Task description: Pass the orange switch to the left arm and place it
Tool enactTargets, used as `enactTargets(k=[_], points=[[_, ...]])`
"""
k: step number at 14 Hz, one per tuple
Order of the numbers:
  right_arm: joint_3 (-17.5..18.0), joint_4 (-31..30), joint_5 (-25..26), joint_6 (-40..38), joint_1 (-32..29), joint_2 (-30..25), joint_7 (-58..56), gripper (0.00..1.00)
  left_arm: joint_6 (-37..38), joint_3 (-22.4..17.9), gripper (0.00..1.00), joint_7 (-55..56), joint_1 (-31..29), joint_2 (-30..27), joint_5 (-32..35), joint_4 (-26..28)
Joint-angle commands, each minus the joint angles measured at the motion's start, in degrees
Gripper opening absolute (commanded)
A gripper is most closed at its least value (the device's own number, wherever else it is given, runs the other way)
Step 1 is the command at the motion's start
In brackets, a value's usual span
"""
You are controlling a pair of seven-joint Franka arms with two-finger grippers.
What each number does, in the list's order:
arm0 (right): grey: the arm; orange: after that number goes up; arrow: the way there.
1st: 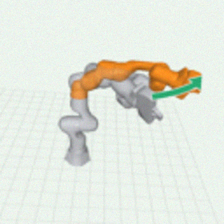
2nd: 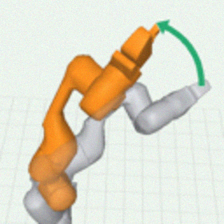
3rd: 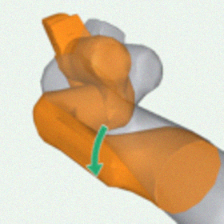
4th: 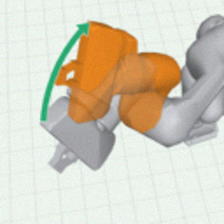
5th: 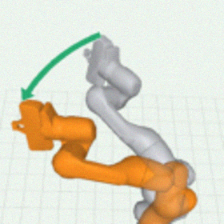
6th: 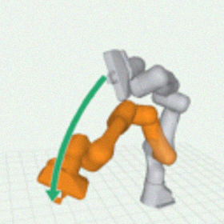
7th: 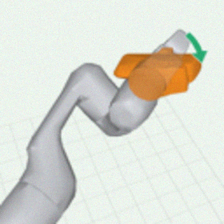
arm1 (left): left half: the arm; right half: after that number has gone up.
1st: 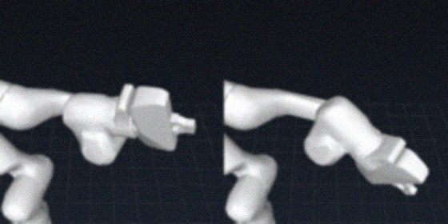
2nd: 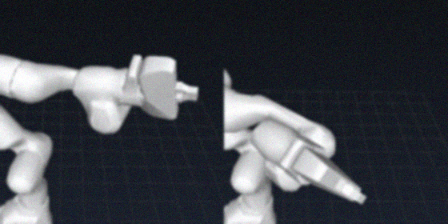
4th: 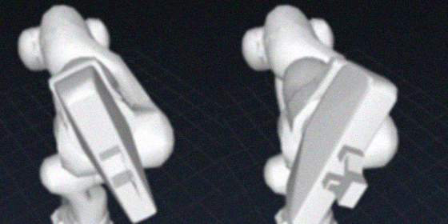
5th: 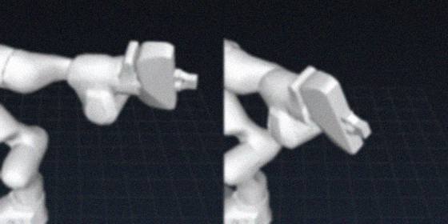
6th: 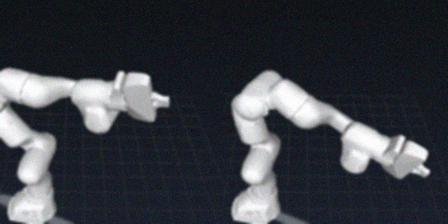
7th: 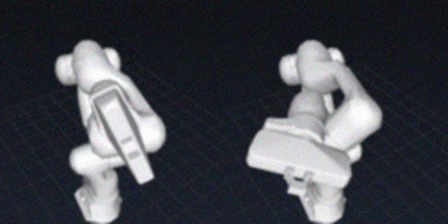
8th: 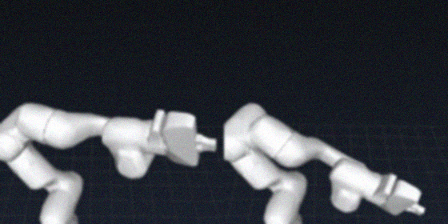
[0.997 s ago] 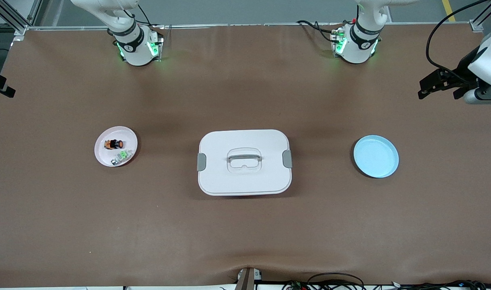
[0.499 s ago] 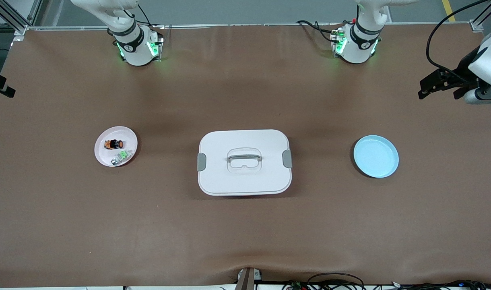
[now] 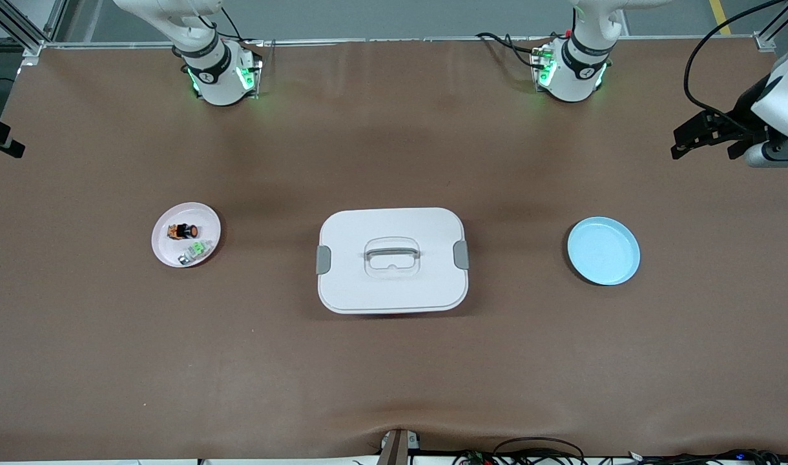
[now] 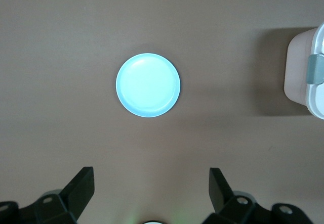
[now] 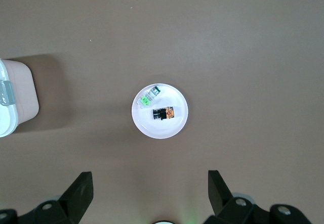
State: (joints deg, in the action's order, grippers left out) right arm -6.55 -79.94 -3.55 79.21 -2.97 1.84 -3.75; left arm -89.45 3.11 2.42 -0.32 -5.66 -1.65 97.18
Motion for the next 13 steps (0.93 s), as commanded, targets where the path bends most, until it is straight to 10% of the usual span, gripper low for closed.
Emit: enactTargets(k=[1,13], points=[[0.5,0.4,-0.7,0.2,-1.4,2.2,0.1,1.00,1.0,0.2,1.00,-0.2,-0.5,0.5,-0.2,-1.0],[0.6,0.5,-5.2,1.6,-3.8,14.3,-2.5,1.00,1.0,0.2,1.00,0.0,-0.6,0.7,-0.2,-1.1]])
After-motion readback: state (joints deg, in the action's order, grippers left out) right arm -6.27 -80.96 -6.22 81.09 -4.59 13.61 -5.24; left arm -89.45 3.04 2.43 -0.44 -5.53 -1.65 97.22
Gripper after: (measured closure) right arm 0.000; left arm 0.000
